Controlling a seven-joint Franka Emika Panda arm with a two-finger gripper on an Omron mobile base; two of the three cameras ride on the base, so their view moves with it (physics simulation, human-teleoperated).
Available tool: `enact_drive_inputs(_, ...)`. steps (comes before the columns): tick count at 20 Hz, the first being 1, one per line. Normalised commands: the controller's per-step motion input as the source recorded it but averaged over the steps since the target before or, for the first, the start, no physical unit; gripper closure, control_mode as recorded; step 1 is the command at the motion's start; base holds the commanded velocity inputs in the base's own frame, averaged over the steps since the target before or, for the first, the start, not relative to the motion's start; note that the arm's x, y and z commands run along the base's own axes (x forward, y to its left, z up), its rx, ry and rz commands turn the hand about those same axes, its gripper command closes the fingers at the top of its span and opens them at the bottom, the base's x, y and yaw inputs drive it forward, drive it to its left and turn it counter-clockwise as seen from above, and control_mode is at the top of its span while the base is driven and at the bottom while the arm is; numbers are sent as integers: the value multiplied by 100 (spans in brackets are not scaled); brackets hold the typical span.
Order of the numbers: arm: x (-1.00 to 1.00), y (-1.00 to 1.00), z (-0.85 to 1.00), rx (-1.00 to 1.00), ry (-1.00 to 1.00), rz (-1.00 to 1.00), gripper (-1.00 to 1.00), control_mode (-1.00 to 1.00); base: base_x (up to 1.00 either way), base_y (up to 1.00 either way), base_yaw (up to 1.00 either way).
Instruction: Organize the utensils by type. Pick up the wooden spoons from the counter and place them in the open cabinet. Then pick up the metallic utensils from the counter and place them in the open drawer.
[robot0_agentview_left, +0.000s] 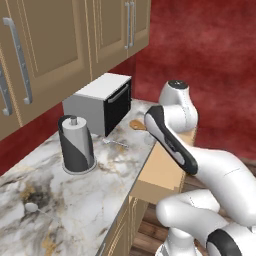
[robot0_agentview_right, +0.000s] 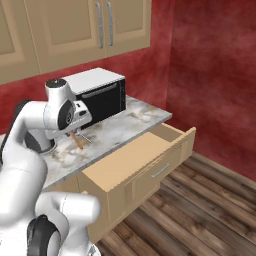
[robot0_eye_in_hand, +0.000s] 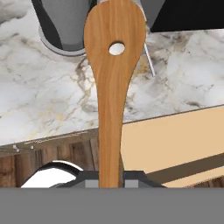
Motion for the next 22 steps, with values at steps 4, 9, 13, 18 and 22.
enact_drive_inputs(4,-47,-19,50,0,-1,-15,100,-100,0,0,0)
enact_drive_inputs(9,-47,-20,56,0,-5,-16,100,-100,0,0,0)
enact_drive_inputs(13,-11,-2,17,0,0,-1,100,-100,0,0,0)
enact_drive_inputs(18,0,0,0,0,0,0,100,100,-12,-1,0)
enact_drive_inputs(22,0,0,0,0,0,0,100,100,-75,-13,0)
